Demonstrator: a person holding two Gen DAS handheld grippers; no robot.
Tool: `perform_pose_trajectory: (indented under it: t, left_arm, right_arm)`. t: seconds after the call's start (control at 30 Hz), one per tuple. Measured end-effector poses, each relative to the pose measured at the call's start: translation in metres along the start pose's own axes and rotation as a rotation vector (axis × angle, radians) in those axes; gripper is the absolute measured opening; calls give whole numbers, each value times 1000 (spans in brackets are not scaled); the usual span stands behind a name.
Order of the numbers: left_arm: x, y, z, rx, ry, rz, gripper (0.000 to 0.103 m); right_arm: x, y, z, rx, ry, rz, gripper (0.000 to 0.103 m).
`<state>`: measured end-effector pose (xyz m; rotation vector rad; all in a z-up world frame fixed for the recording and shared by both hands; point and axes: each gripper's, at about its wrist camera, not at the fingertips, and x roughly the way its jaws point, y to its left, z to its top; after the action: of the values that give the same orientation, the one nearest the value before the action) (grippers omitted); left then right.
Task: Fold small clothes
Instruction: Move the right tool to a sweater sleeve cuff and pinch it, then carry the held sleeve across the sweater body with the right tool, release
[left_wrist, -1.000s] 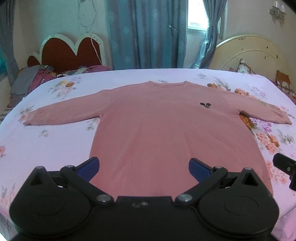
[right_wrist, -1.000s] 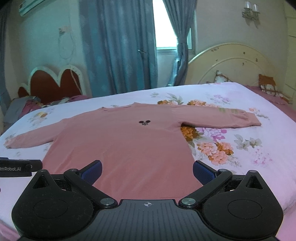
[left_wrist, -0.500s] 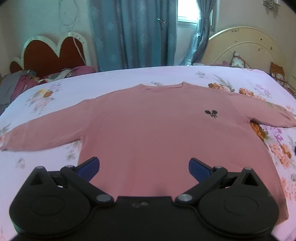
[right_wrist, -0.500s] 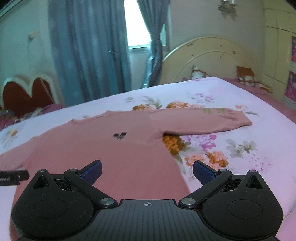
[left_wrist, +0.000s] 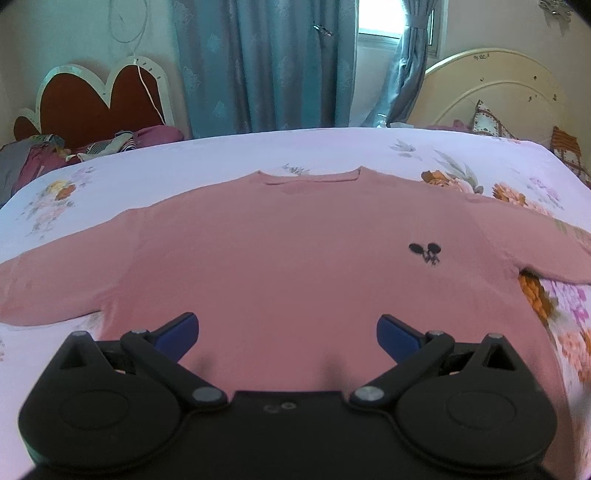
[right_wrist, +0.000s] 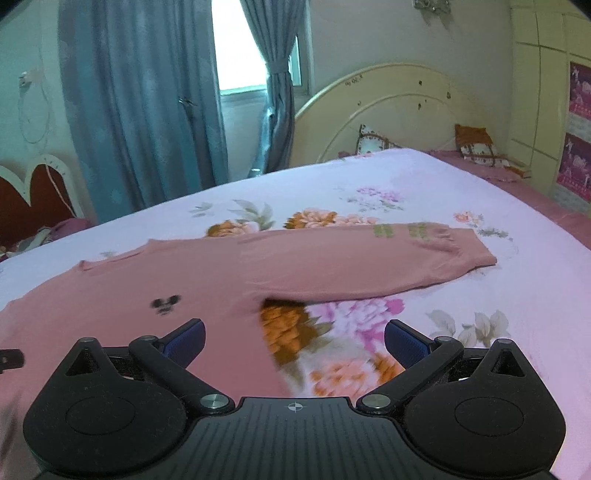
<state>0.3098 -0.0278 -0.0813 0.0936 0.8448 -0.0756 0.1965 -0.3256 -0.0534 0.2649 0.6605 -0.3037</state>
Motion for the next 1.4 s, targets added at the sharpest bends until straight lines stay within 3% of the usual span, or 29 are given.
perform_pose_trajectory:
  t: [0.23, 0.47, 0.5, 0.57, 0.7, 0.87, 0.9, 0.97, 1.03, 1.13, 1.23, 1.4]
  left_arm:
    - [34, -45, 16, 13, 10, 10, 101]
    - [57, -73, 26, 21, 22, 24, 101]
    - [58, -75, 27, 20, 22, 28, 101]
    - [61, -78, 28, 20, 22, 37, 101]
    - [67, -79, 30, 32, 31, 61, 98]
    - [75, -77, 32, 36, 44, 86, 96]
    - [77, -76, 32, 35, 48, 91, 93]
    - [79, -73, 32, 36, 56, 81, 89]
    - [80, -71, 32, 35, 65, 74, 85]
    - [79, -67, 32, 30, 65, 55, 80]
    - [80, -60, 32, 14, 72, 26, 73]
    - [77, -43, 33, -24, 67, 35, 72]
  right_arm:
    - [58, -68, 24, 49, 34, -44, 102]
    - [110, -138, 35, 115, 73, -149, 102]
    - [119, -149, 36, 138, 84, -158, 101]
    - [135, -169, 37, 182, 120, -171, 83]
    - [159, -199, 39, 264, 148, -206, 83]
    - [177, -216, 45, 284, 114, -233, 81]
    - [182, -217, 47, 286, 109, -244, 76]
    - [187, -219, 51, 284, 92, -258, 54]
    - [190, -224, 54, 297, 80, -265, 42]
    - [194, -227, 58, 297, 75, -252, 11]
    - [189, -220, 63, 286, 43, -236, 11]
    - [167, -179, 82, 211, -35, -171, 10]
